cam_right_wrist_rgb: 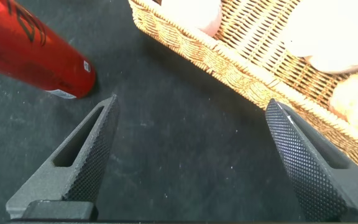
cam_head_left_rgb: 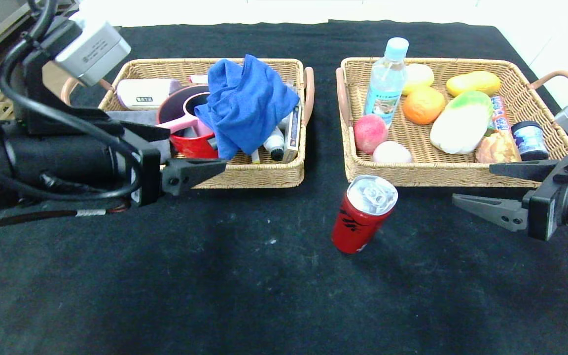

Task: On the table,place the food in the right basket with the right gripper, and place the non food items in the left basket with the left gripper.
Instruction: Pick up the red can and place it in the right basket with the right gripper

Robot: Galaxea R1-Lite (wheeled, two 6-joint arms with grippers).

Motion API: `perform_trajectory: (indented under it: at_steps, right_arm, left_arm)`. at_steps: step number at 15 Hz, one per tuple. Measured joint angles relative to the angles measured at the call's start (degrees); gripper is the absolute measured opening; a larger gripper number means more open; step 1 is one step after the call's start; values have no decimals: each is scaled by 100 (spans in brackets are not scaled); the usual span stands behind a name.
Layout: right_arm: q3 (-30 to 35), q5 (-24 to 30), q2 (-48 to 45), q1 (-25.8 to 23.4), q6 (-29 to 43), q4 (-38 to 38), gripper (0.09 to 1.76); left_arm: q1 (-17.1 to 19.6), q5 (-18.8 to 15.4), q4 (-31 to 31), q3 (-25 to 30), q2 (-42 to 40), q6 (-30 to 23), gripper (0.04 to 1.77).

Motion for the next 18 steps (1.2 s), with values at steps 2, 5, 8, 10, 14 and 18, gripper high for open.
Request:
perform_trajectory:
  at_steps: [2, 5, 8, 10, 14, 18]
  right_arm:
    - [17, 1, 44, 5, 16, -179, 171]
    - [63, 9, 89, 32, 28, -276, 171]
    - [79, 6, 107, 57, 33, -276, 171]
    - [79, -7, 118, 77, 27, -278, 171]
    - [72, -578, 107, 208, 228, -289, 171]
    - [429, -722, 37, 413, 394, -816, 171]
  left_arm:
    - [-20, -339, -9, 530, -418, 41, 170]
    - [-22, -463, -44, 1090, -868, 108, 171]
    - [-24, -438, -52, 1398, -1139, 149, 171]
    - [-22, -334, -52, 1456, -1241, 190, 171]
    - [-16, -204, -55, 1479, -1348, 293, 171]
    - [-22, -190, -52, 1519, -1367, 361, 172]
